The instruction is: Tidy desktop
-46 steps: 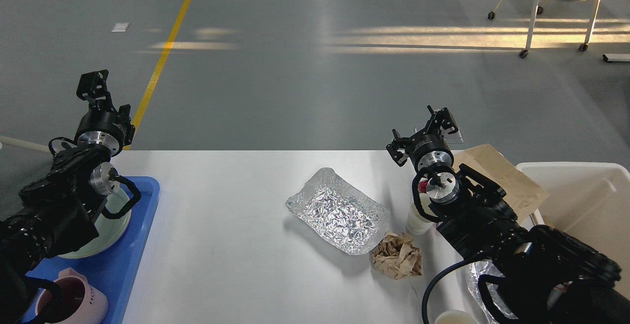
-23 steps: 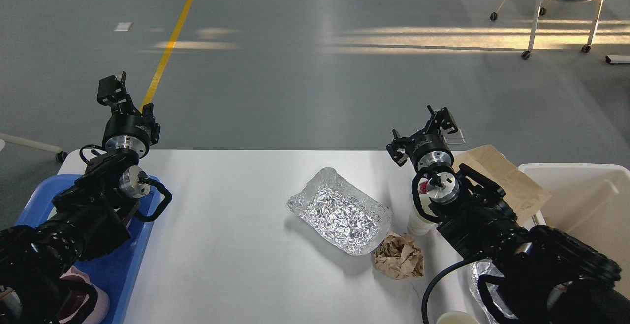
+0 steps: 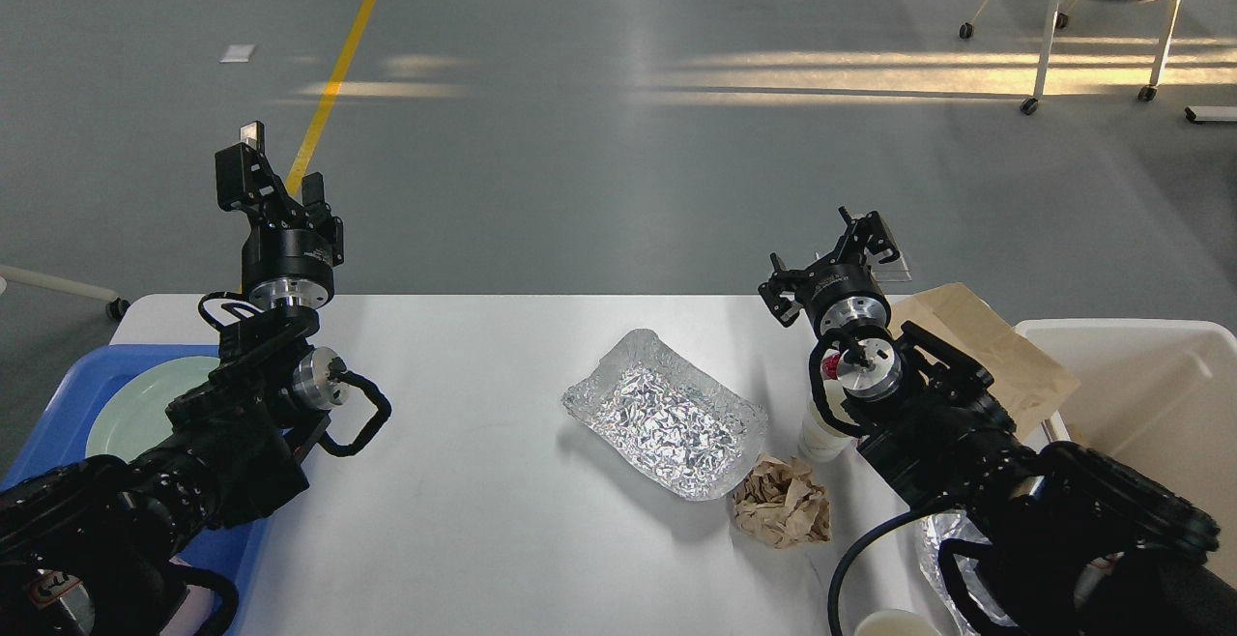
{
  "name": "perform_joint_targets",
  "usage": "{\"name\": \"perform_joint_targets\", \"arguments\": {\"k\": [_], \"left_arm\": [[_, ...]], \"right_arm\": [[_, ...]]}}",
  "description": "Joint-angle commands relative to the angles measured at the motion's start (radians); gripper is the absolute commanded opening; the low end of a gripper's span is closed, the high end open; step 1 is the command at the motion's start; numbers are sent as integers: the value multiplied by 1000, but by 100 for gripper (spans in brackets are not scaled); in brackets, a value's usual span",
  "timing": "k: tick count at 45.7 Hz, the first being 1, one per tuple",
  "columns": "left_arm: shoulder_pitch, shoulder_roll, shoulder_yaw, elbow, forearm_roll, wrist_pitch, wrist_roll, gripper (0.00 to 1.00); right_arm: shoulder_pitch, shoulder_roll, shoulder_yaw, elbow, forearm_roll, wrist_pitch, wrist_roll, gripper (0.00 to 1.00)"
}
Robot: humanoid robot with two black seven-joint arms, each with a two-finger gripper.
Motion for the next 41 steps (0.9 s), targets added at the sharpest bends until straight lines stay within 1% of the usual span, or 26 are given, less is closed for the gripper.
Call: {"name": "perform_joint_targets", "arguments": {"k": [1, 4, 11, 18, 27, 33, 41], "left_arm": [[13, -3, 7, -6, 6, 0, -55, 96], [16, -10, 7, -14, 6, 0, -71, 96], [26, -15, 7, -23, 15, -12, -80, 96], [30, -12, 7, -34, 15, -28, -80, 96], [29, -12, 7, -34, 15, -28, -80, 96], [29, -6, 7, -34, 15, -28, -69, 96], [29, -6, 7, -34, 15, -28, -74, 96]], "right_arm": [[0, 0, 0, -1, 0, 0, 0, 100], [0, 0, 0, 0, 0, 0, 0, 100], [0, 0, 0, 0, 0, 0, 0, 100], [0, 0, 0, -1, 0, 0, 0, 100], [0, 0, 0, 0, 0, 0, 0, 100], [0, 0, 0, 0, 0, 0, 0, 100], [0, 0, 0, 0, 0, 0, 0, 100]]}}
